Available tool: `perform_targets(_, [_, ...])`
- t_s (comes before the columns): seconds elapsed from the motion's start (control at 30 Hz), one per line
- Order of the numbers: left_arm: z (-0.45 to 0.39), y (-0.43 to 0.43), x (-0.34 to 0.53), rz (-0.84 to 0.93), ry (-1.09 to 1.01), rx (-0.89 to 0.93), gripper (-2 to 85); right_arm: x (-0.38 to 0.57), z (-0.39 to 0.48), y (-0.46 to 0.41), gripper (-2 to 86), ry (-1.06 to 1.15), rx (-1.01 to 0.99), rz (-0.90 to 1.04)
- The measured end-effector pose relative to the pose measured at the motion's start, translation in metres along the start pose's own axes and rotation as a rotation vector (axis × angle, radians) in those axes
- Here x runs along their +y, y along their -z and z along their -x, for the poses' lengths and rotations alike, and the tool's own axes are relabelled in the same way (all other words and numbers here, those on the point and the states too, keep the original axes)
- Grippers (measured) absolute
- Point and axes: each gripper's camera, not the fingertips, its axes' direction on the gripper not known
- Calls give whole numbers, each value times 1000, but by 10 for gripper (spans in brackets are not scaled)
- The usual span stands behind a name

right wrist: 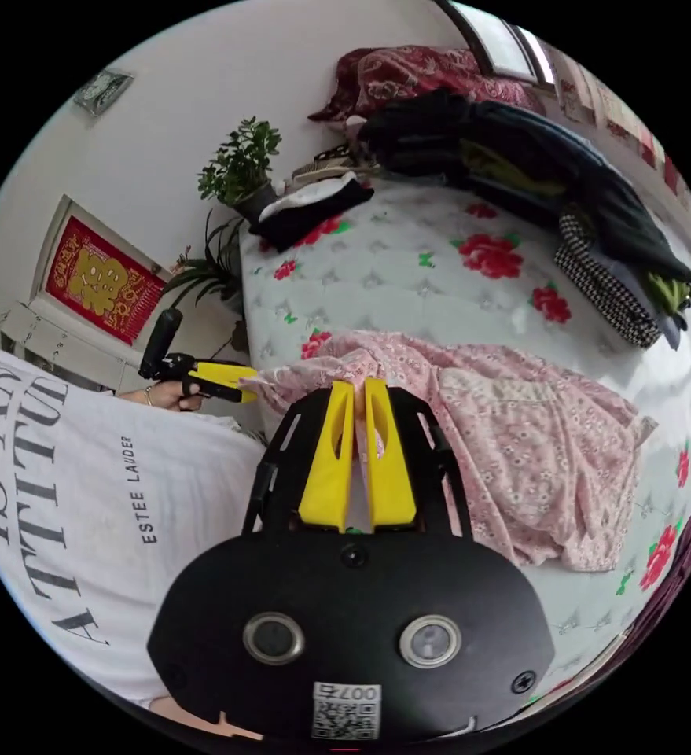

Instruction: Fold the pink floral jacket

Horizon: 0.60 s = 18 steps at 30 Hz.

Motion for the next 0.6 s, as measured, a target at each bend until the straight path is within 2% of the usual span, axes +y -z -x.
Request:
perform_targets(0.07, [-1, -3, 1, 26, -31, -6, 152, 3, 6, 51, 4, 15, 65, -107])
perform_targets(0.17, [-12, -13, -9, 34, -84, 66, 169, 13, 16, 81, 4, 55, 109, -164])
perform_targets(0.4, [-91, -62, -56, 103, -412, 130, 159, 44, 22, 74, 8, -38, 65, -207])
perform_targets(0.43, [-102, -73, -62, 148, -435, 126, 104, 48, 30, 78, 10, -29, 73, -223])
perform_targets(0.47, [-112, -76, -67, 166, -447, 121, 7, 50, 39, 84, 13, -3, 107, -228])
perform_targets(0.6, [-123, -28, -76, -21, -484, 97, -7, 65, 58, 102, 32, 18, 338, -217])
